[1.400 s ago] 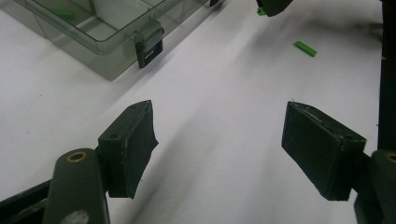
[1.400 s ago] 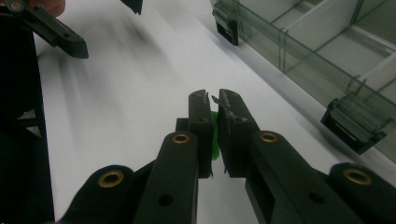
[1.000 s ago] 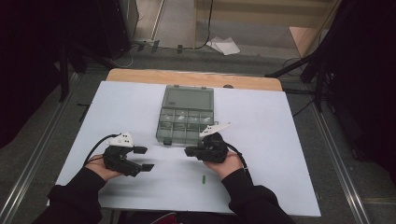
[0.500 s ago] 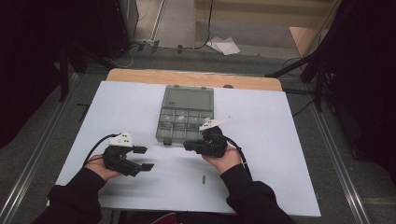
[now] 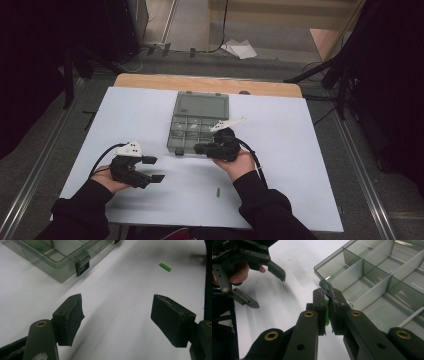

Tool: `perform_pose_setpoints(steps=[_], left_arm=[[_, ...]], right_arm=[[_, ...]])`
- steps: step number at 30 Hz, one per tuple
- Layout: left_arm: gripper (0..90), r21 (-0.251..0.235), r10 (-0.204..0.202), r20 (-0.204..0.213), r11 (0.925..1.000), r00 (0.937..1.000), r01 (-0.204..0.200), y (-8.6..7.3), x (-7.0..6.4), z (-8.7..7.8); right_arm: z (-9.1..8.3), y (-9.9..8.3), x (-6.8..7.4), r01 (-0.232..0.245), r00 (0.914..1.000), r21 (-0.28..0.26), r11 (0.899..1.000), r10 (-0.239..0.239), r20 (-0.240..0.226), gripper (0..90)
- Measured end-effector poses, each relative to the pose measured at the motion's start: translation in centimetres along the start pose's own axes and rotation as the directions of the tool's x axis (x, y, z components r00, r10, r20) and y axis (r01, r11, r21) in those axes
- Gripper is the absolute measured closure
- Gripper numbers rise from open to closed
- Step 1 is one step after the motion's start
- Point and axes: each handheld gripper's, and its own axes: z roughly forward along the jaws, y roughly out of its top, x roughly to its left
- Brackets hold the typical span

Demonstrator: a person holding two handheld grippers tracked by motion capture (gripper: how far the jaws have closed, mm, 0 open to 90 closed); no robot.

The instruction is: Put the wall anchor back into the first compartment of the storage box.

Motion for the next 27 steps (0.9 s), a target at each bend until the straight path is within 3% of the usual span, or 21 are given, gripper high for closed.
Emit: perform_pose_setpoints(steps=[9, 27], left_arm=[[24.9, -0.004, 0.0, -0.003, 1.0, 1.0, 0.0, -0.1, 0.0, 0.1], [24.9, -0.02, -0.007, 0.003, 0.9998, 1.0, 0.007, -0.1, 0.1, 0.0]], right_arm=[[0.7, 0.9, 0.0, 0.01, 0.9999, 0.008, 1.0, -0.01, 0.013, 85.6], [1.7, 3.1, -0.8, -0.017, 0.9997, -0.01, 1.0, 0.017, 0.016, 85.6]])
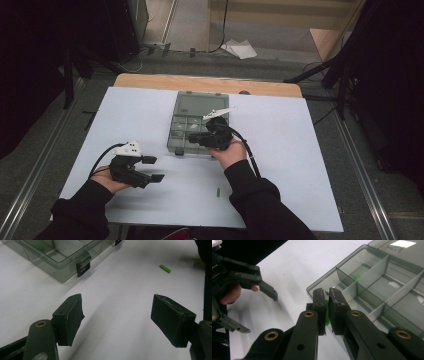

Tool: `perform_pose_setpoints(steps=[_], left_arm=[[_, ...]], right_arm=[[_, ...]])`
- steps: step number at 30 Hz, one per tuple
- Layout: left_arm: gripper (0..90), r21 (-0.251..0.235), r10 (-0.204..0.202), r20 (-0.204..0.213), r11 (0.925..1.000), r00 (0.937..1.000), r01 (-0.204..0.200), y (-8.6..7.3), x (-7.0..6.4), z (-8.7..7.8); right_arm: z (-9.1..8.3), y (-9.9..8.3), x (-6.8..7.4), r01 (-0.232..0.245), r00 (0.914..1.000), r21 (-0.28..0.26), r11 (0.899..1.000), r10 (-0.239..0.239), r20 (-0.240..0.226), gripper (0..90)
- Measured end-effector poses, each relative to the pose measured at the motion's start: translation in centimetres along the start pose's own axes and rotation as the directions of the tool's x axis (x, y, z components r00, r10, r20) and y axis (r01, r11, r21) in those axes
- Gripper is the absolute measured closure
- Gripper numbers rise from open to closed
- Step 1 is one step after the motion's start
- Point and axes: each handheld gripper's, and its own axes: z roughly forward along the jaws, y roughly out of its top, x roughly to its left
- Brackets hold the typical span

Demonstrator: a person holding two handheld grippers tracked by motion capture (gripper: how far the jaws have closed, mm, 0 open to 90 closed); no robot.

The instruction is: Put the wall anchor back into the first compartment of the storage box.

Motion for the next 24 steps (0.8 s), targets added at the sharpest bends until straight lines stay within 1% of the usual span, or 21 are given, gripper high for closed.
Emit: perform_pose_setpoints(steps=[3, 4, 5, 7, 9, 10, 11, 12, 13, 17, 21, 24], left_arm=[[24.8, -0.004, 0.003, 0.003, 1.0, 1.0, -0.003, 0.0, 0.0, -0.1], [20.4, -0.004, 0.006, 0.011, 1.0, 0.9999, -0.006, 0.0, 0.0, -0.1], [18.8, -0.006, 0.005, 0.016, 1.0, 0.9999, -0.005, 0.1, 0.0, -0.1], [18.8, -0.009, 0.012, 0.008, 0.9999, 0.9999, -0.012, 0.1, -0.1, -0.1], [18.8, -0.025, 0.015, 0.009, 0.9996, 0.9998, -0.014, 0.2, -0.1, -0.1], [18.7, -0.027, 0.015, 0.014, 0.9995, 0.9998, -0.014, 0.2, -0.1, -0.1], [17.8, -0.023, 0.017, 0.017, 0.9996, 0.9997, -0.017, 0.2, -0.1, -0.1], [14.1, -0.018, 0.018, 0.017, 0.9997, 0.9997, -0.018, 0.2, -0.1, -0.1], [13.5, -0.007, 0.019, 0.017, 0.9998, 0.9997, -0.019, 0.2, -0.1, -0.1], [13.5, -0.005, 0.022, 0.012, 0.9998, 0.9997, -0.022, 0.1, -0.1, 0.0], [13.6, -0.002, 0.021, 0.011, 0.9998, 0.9997, -0.021, 0.1, -0.1, 0.0], [13.6, -0.002, 0.021, 0.009, 0.9998, 0.9997, -0.021, 0.1, -0.1, 0.0]], right_arm=[[0.3, 0.4, -0.1, 0.001, 1.0, 0.006, 1.0, -0.001, 0.003, 85.6], [0.4, 0.5, -0.1, 0.001, 1.0, 0.002, 1.0, -0.001, 0.006, 85.6], [0.4, 0.6, -0.1, -0.001, 1.0, 0.003, 1.0, 0.001, 0.003, 85.6], [0.6, 0.8, -0.1, -0.005, 1.0, 0.004, 1.0, 0.005, 0.003, 85.6], [0.7, 0.9, -0.2, 0.001, 1.0, -0.006, 1.0, -0.001, 0.005, 85.6], [0.8, 1.0, -0.2, -0.004, 1.0, -0.001, 1.0, 0.004, 0.006, 85.6], [0.9, 1.1, -0.2, -0.007, 0.9999, 0.001, 1.0, 0.007, 0.011, 85.6], [1.0, 1.2, -0.3, -0.001, 0.9999, -0.002, 1.0, 0.001, 0.011, 85.6], [1.0, 1.2, -0.3, -0.008, 0.9999, 0.004, 1.0, 0.008, 0.01, 85.6], [1.4, 1.4, -0.3, 0.001, 0.9998, -0.001, 1.0, -0.001, 0.019, 85.6], [1.7, 1.6, -0.4, -0.005, 0.9996, 0.002, 1.0, 0.005, 0.029, 85.6], [1.9, 1.8, -0.6, -0.002, 0.9994, -0.006, 1.0, 0.002, 0.033, 85.6]])
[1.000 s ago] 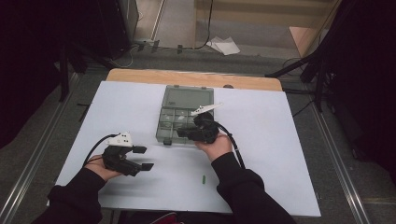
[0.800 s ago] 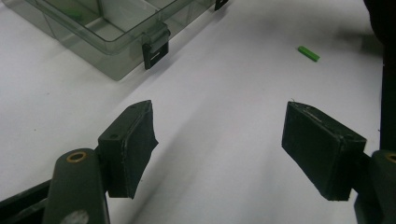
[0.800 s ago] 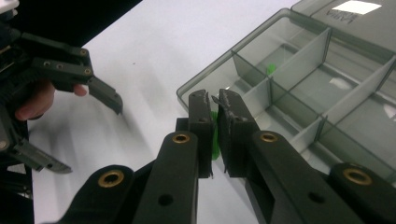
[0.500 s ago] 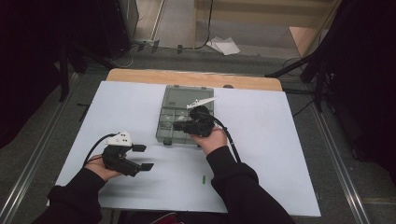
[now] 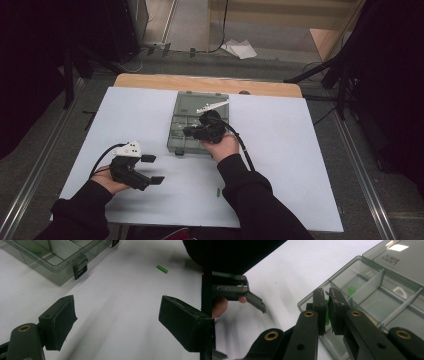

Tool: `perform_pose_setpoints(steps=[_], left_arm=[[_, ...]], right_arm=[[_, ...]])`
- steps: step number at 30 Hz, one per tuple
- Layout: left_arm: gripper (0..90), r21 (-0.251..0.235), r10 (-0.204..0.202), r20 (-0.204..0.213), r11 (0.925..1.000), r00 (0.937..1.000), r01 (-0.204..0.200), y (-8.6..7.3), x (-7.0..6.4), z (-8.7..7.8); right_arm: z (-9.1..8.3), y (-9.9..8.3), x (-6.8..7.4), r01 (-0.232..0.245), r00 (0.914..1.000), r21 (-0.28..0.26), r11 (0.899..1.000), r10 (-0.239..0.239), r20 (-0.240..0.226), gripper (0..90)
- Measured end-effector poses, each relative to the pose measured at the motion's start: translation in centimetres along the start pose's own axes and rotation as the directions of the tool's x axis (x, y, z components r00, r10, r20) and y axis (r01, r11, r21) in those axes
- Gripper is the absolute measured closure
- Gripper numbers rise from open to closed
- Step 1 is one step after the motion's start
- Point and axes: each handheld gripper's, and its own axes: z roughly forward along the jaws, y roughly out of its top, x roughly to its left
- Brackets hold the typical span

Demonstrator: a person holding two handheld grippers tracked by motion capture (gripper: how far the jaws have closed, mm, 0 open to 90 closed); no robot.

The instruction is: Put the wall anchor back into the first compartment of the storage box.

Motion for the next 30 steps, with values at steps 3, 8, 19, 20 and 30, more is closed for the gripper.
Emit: perform_pose_setpoints(steps=[3, 8, 19, 20, 30], left_arm=[[13.6, 0.001, -0.004, -0.003, 1.0, 1.0, 0.004, 0.0, 0.0, -0.1], [13.6, 0.005, -0.004, -0.006, 1.0, 1.0, 0.004, 0.0, 0.0, 0.0], [13.6, 0.019, -0.001, -0.012, 0.9998, 0.9999, 0.002, 0.0, 0.1, -0.1], [13.6, 0.012, -0.001, -0.01, 0.9999, 0.9999, 0.002, 0.0, 0.0, -0.1], [13.7, 0.008, 0.003, -0.011, 1.0, 0.9999, -0.003, 0.0, 0.0, 0.0]], right_arm=[[0.3, 0.3, -0.2, -0.005, 0.9999, 0.003, 1.0, 0.005, 0.011, 85.6], [0.7, 0.8, -0.4, -0.011, 0.9999, 0.003, 1.0, 0.01, 0.013, 85.6], [1.8, 1.8, -0.8, -0.025, 0.9991, -0.002, 1.0, 0.025, 0.035, 85.6], [2.0, 1.9, -0.9, -0.032, 0.9987, 0.001, 0.999, 0.032, 0.04, 85.6], [3.1, 2.6, -1.4, -0.043, 0.9974, -0.001, 0.999, 0.043, 0.058, 85.6]])
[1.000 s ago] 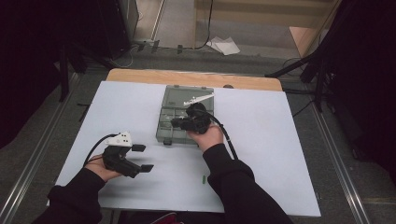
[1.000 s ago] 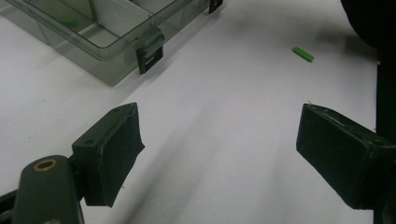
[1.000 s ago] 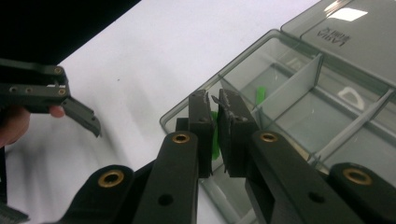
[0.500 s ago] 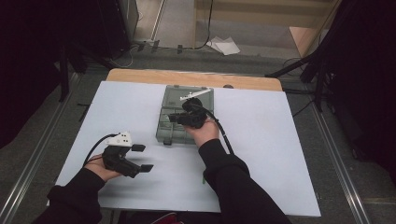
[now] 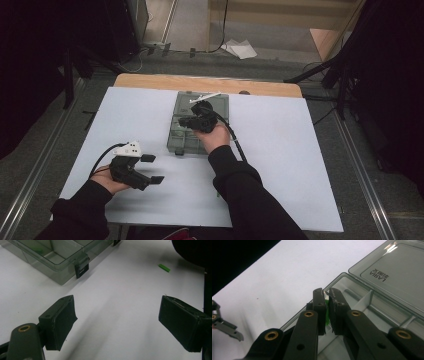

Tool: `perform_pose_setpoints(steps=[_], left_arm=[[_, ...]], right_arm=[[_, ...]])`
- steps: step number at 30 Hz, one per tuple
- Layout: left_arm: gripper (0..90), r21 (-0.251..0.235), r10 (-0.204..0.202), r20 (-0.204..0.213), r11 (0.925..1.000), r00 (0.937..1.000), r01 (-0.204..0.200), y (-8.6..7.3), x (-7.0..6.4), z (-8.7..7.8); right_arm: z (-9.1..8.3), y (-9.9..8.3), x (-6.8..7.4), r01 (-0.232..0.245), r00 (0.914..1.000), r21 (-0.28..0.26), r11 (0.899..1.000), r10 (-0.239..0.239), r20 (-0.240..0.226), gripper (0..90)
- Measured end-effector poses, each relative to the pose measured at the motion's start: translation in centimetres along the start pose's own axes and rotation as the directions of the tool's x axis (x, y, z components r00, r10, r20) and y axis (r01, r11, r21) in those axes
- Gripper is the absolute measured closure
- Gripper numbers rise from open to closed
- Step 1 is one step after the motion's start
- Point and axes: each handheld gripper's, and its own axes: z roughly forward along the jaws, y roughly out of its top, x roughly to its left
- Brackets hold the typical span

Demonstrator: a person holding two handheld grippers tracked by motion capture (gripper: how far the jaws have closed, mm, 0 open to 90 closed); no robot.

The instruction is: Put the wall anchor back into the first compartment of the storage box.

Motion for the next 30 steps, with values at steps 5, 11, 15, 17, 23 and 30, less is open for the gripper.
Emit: perform_pose_setpoints(steps=[5, 11, 15, 17, 23, 30], left_arm=[[13.7, 0.002, 0.0, 0.001, 1.0, 1.0, 0.0, 0.0, 0.0, 0.0], [13.7, 0.0, 0.001, 0.003, 1.0, 1.0, -0.001, 0.0, 0.0, 0.0], [13.7, 0.004, 0.002, 0.002, 1.0, 1.0, -0.002, 0.0, 0.0, 0.0], [13.7, 0.001, 0.003, 0.004, 1.0, 1.0, -0.003, 0.0, 0.0, 0.0], [13.7, 0.004, 0.004, 0.003, 1.0, 1.0, -0.004, 0.0, 0.0, 0.0], [13.7, 0.002, 0.003, 0.001, 1.0, 1.0, -0.003, 0.0, 0.0, 0.0]], right_arm=[[0.6, 0.1, -0.2, -0.003, 0.9999, 0.004, 1.0, 0.003, 0.01, 85.6], [1.4, 0.2, -0.5, -0.011, 0.9997, 0.016, 1.0, 0.01, 0.022, 85.6], [1.9, 0.1, -0.7, -0.015, 0.9994, 0.023, 1.0, 0.015, 0.03, 85.5], [2.1, 0.2, -0.8, -0.008, 0.9994, 0.026, 1.0, 0.007, 0.035, 85.5], [2.4, 0.3, -0.8, -0.019, 0.999, 0.023, 1.0, 0.018, 0.041, 85.2], [3.1, 0.3, -0.5, 0.022, 0.9965, 0.053, 0.998, -0.026, 0.079, 85.0]])
